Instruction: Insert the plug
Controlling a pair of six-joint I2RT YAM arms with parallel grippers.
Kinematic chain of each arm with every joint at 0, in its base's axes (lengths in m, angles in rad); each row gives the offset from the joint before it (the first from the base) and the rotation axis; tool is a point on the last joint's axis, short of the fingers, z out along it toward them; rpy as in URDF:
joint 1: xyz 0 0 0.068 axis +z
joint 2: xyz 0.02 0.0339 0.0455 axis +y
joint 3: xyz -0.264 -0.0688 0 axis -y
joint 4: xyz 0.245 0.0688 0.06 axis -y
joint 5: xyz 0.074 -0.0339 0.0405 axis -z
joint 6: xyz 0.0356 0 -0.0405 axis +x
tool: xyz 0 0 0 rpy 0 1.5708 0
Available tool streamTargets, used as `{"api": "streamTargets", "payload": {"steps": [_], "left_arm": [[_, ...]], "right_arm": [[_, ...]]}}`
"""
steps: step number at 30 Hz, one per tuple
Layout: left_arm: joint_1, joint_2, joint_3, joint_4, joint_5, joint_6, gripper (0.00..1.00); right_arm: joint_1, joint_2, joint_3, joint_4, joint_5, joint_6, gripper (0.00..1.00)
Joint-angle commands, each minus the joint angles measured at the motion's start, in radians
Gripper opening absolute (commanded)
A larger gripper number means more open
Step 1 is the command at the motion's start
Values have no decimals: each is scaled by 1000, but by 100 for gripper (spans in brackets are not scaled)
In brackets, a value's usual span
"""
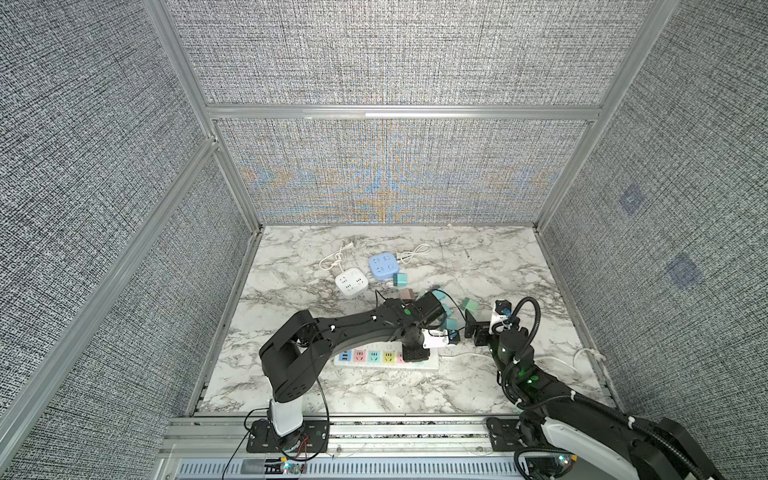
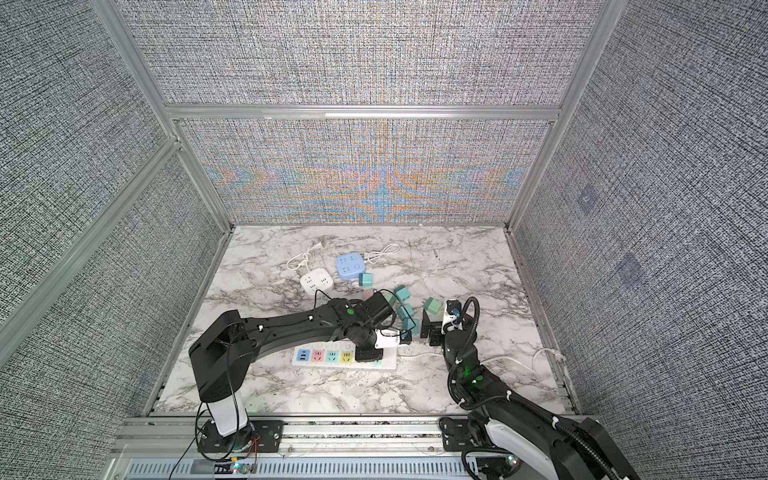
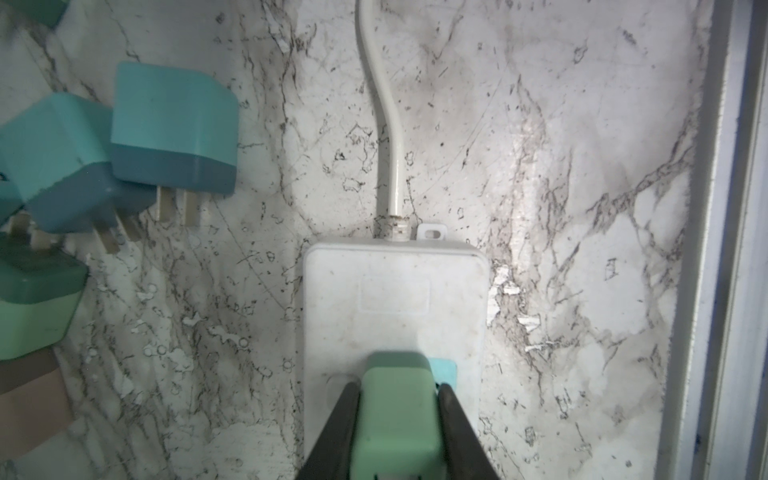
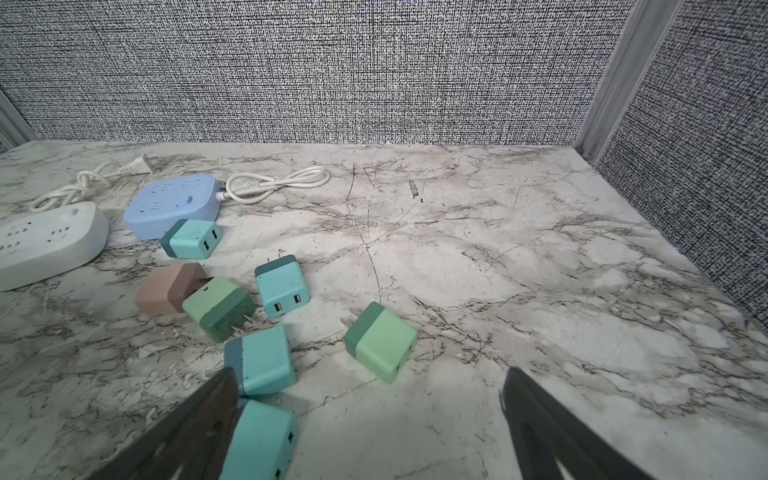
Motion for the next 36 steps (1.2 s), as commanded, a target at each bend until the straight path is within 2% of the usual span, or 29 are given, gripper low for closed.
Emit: {"api": "streamTargets", "payload": {"steps": [1, 16, 17, 18, 23, 28, 32, 36], "left_arm": [[1, 15, -8, -55, -10, 15, 0], [19, 58, 6, -53, -8, -30, 0], [19, 55, 10, -53, -13, -35, 23], [25, 33, 12, -49, 0, -36, 98], [30, -64, -5, -5, 1, -32, 99], [54, -225, -63, 103, -7, -58, 99], [59, -368, -117, 240, -176, -162, 99], [64, -529, -160, 436, -446, -417, 99]], "right_arm": [[1, 1, 8, 6, -3, 1, 99], [1, 7, 12, 5, -11, -1, 100], [0, 8, 11, 6, -12, -2, 99], [1, 6, 11, 8, -11, -2, 99], [-2, 2, 10, 10, -1, 3, 99], [-24, -5, 9, 5, -10, 19, 99], [-48, -5, 15, -7, -21, 39, 100], [-65, -5, 20, -25, -21, 59, 100]]}}
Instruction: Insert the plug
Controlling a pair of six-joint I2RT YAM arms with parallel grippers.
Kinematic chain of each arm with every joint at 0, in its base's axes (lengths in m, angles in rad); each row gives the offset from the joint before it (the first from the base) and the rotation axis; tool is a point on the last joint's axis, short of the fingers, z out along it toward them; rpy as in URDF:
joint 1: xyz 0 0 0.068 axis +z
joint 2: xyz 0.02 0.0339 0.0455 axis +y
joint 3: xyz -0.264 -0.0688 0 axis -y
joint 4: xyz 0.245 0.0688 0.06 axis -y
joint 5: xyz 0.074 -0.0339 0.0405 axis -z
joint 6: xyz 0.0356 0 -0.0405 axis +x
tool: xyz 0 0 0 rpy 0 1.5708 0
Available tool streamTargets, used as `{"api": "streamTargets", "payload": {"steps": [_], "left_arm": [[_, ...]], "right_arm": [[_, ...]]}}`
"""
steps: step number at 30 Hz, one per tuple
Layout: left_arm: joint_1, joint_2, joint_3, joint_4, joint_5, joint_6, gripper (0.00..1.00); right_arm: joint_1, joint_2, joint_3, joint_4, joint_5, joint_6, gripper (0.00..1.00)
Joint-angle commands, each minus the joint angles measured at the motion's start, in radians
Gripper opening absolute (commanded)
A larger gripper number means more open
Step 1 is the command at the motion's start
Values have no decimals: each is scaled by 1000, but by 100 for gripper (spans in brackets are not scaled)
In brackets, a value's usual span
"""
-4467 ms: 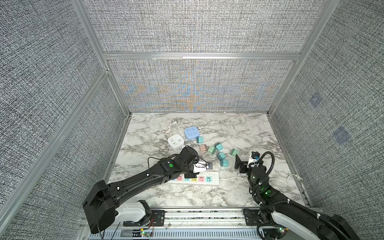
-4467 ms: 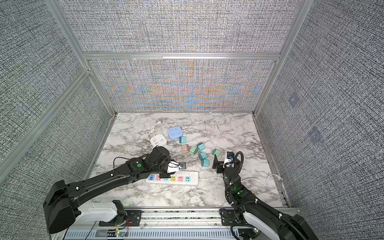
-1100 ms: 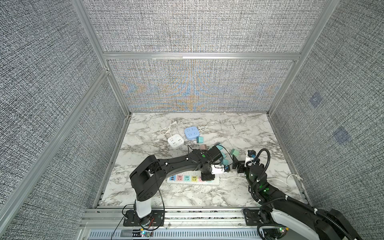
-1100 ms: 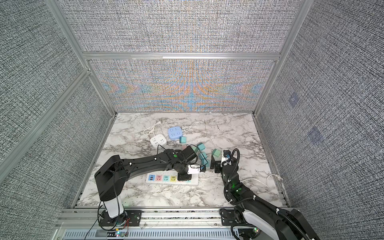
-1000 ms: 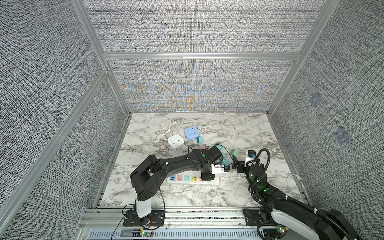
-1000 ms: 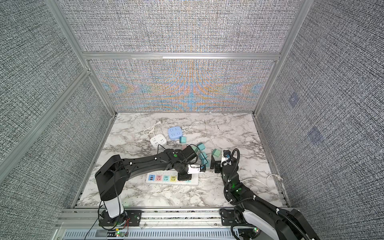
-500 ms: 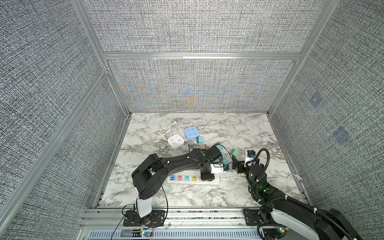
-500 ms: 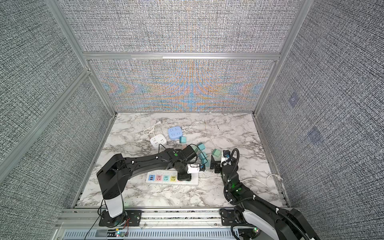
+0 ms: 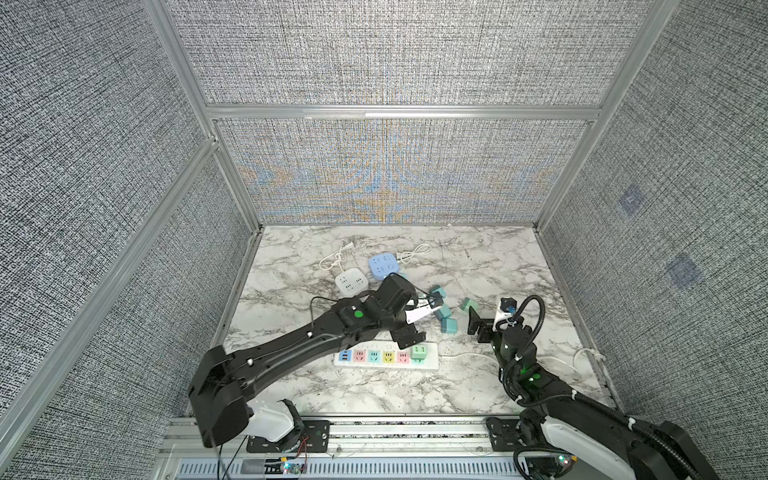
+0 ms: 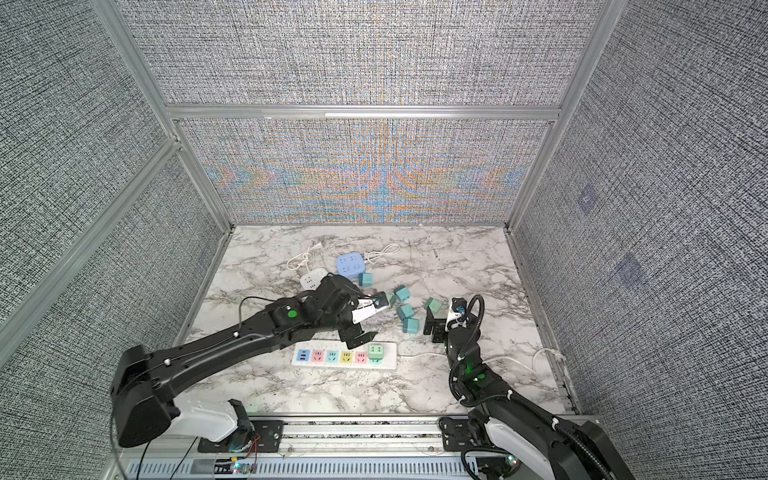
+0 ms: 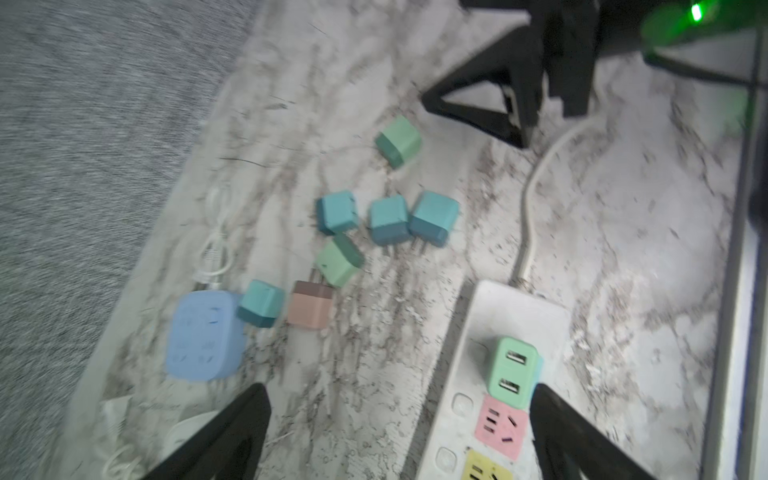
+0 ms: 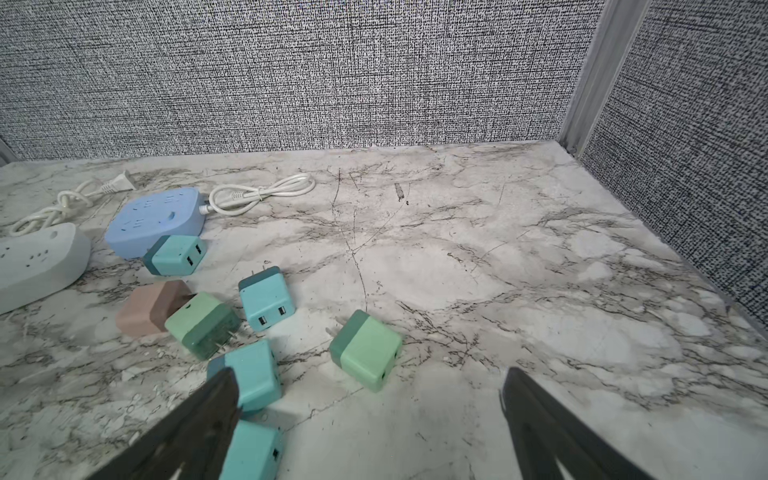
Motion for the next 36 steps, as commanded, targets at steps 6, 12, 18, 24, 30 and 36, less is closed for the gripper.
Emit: {"api": "streamTargets", "payload": {"steps": [6, 12, 18, 24, 30, 36], "left_arm": [[25, -388, -371, 585, -534, -528, 99], [55, -549, -958, 1213, -709, -231, 99], [131, -598, -977, 1205, -499, -399, 99], [131, -515, -927, 1138, -578, -460, 99], [131, -486, -914, 1139, -559, -466, 99], [131, -503, -917, 1135, -560, -458, 99]], "right_arm": [[-11, -19, -1, -20, -7, 36, 100], [-18, -9, 9, -33, -12, 48, 99], [-29, 1, 162, -355, -34, 239, 99], [-5, 72, 206, -332, -198, 329, 90], [76, 300, 366, -474, -126, 318, 88], [134, 436, 458, -548, -45, 302, 88]]}}
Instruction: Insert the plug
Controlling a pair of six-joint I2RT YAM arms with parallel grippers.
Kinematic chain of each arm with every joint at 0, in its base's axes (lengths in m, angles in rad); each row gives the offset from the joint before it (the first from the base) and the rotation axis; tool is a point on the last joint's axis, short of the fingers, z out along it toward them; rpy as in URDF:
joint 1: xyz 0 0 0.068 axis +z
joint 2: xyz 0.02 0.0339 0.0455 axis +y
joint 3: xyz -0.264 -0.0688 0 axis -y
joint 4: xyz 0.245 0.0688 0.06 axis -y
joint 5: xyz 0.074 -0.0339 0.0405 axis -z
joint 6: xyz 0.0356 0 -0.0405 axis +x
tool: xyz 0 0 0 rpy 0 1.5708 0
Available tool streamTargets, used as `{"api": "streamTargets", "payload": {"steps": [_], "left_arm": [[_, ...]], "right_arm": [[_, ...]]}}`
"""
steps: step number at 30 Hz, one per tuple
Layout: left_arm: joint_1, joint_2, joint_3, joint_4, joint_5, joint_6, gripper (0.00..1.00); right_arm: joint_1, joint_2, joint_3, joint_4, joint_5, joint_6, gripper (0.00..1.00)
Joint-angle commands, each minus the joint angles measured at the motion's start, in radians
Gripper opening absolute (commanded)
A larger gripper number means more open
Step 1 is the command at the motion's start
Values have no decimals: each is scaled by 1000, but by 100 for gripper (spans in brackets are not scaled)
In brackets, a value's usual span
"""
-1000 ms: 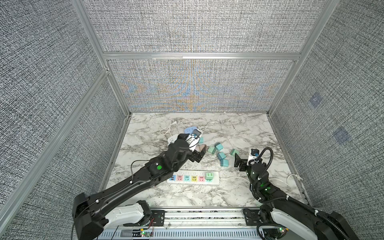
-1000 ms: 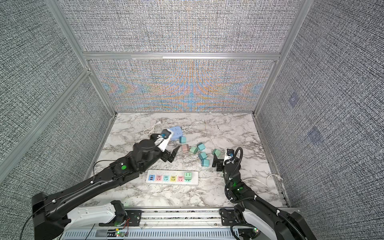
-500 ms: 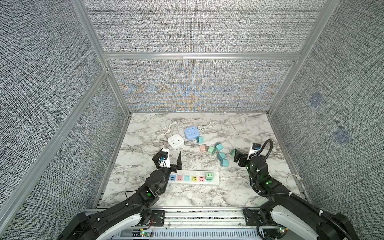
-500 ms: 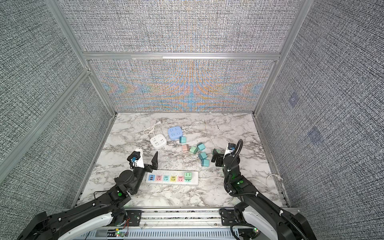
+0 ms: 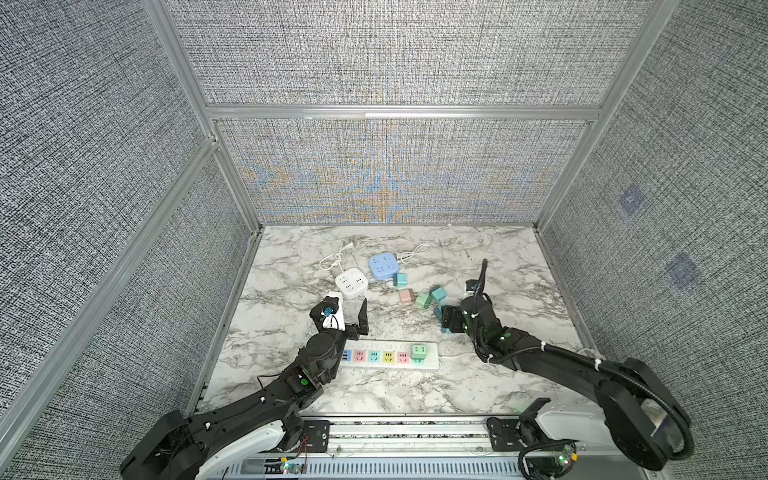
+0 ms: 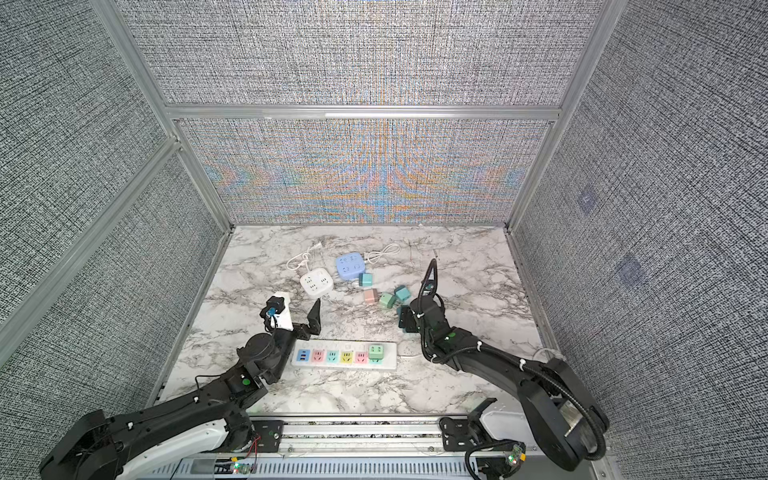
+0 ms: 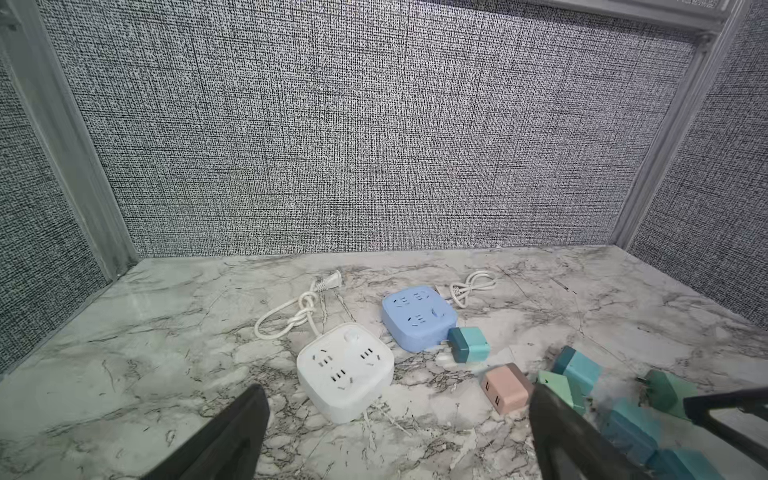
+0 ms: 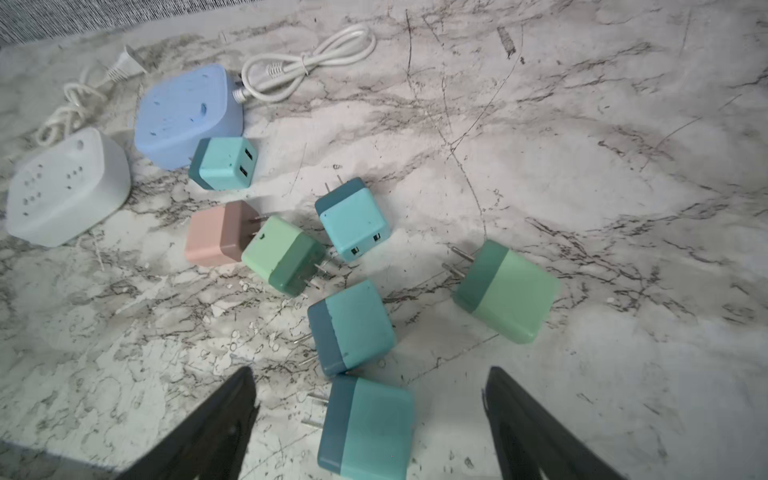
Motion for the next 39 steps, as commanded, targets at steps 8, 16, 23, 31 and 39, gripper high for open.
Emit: {"api": "streamTargets", "payload": {"steps": [8, 16, 23, 31, 39], "left_arm": [[-1, -26, -11, 22, 5, 10, 99], [-1, 9, 6, 16, 13, 12, 99], [-1, 22, 12, 12, 24, 9, 99], [-1, 33, 14, 14, 31, 5, 99], [-1, 51, 22, 10, 41, -1, 99]], "right_arm": [[26, 133, 73, -103, 66, 17, 88], [46, 203, 100, -110, 66, 22, 88], [72, 232, 105, -126, 87, 25, 88], [118, 190, 51, -145, 123, 49, 88], [138, 57, -41, -191, 165, 84, 89]]}}
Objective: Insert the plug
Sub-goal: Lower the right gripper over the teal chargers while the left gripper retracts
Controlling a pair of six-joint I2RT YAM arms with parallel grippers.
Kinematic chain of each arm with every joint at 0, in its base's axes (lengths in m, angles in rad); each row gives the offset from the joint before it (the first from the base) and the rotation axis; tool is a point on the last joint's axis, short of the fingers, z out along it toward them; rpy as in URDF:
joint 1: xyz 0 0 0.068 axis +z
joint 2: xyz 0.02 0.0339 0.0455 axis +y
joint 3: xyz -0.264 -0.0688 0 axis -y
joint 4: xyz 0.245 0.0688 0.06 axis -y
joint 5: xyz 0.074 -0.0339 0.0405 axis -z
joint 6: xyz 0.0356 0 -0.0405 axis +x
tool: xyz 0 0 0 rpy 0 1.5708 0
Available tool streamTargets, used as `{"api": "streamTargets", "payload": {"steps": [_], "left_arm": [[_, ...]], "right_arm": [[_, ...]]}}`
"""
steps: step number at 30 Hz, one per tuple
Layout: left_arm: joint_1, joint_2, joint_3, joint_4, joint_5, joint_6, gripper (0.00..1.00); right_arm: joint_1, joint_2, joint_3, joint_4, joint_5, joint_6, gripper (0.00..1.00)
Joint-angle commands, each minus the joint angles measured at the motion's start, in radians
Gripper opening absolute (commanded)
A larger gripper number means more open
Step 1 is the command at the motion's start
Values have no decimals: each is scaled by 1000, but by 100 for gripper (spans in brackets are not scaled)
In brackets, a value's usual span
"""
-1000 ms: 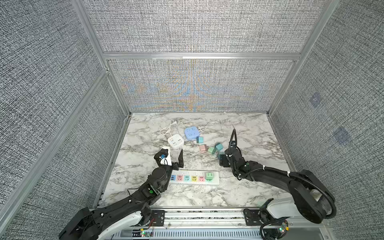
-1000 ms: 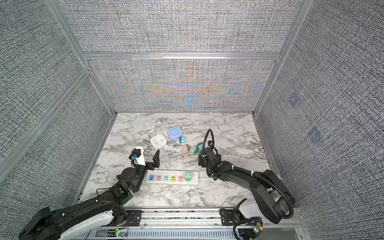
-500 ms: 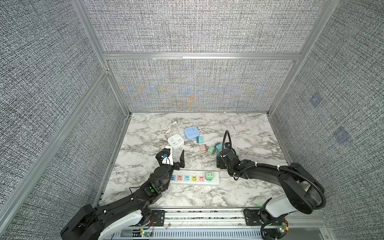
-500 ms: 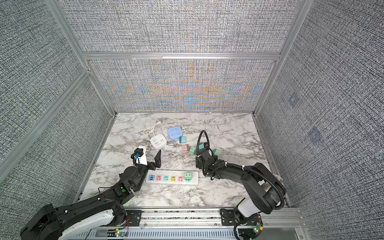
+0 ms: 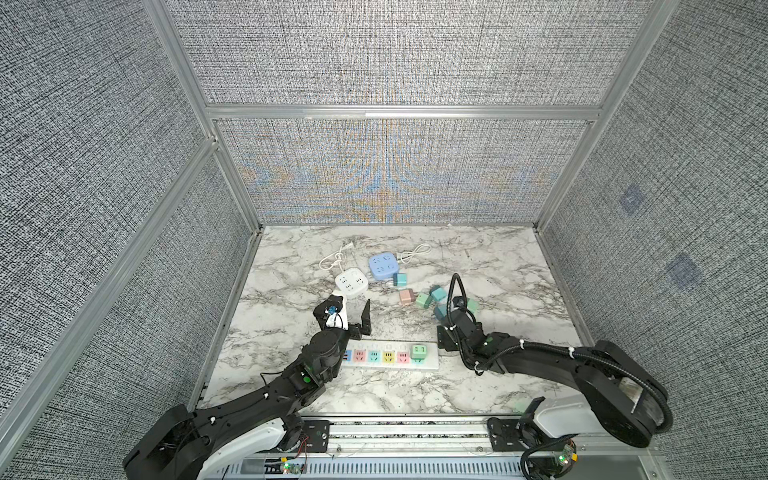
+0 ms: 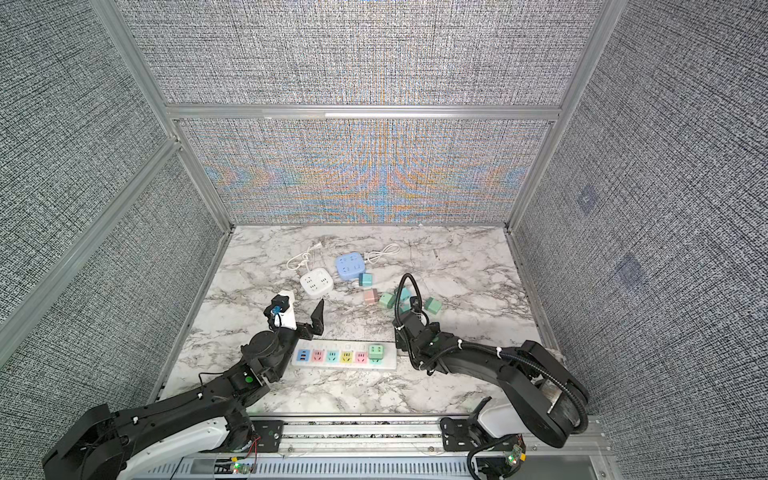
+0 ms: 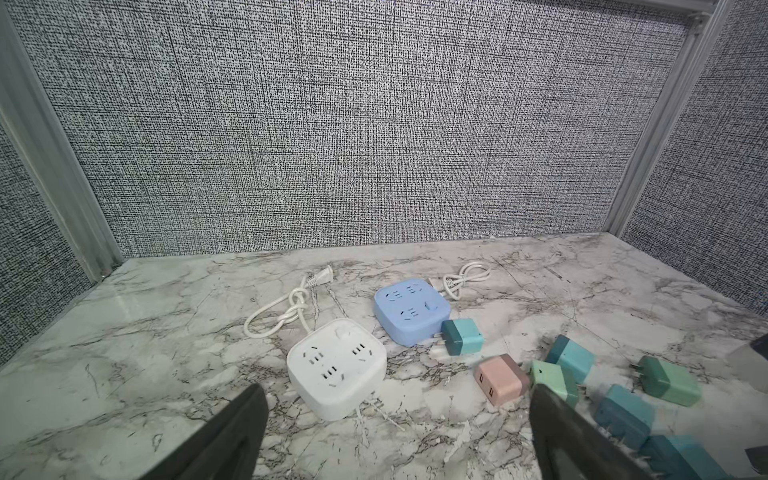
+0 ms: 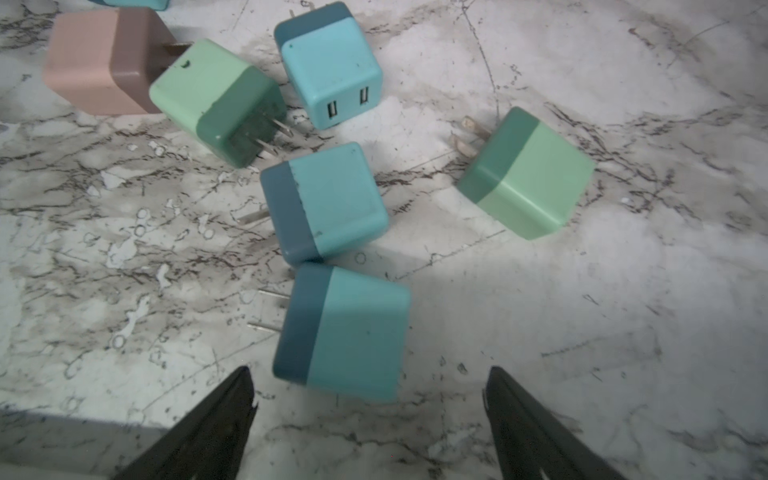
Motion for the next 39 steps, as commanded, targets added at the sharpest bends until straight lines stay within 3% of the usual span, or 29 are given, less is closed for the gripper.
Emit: {"api": "streamTargets", "payload": {"steps": [1, 5, 10, 14, 24, 39], "left_arm": [[-1, 3, 8, 9, 13, -1, 99], [-1, 0, 10, 3, 10, -2, 99], [-2, -5, 6, 6, 12, -4, 99], [-1, -3, 10, 2, 12, 0, 99], [-1, -23, 5, 0, 0, 12, 99], [-2, -14, 11, 1, 3, 15, 99]], "right_arm": [[2, -54, -34, -47, 51, 45, 89], [0, -142, -75, -76, 88, 86, 89], [0, -210, -86, -19, 44, 77, 89], [0, -145, -38, 54, 35, 47, 89], [-4, 155, 148, 43, 60, 35, 89], [-4, 113, 5, 33, 68, 99, 89]]}}
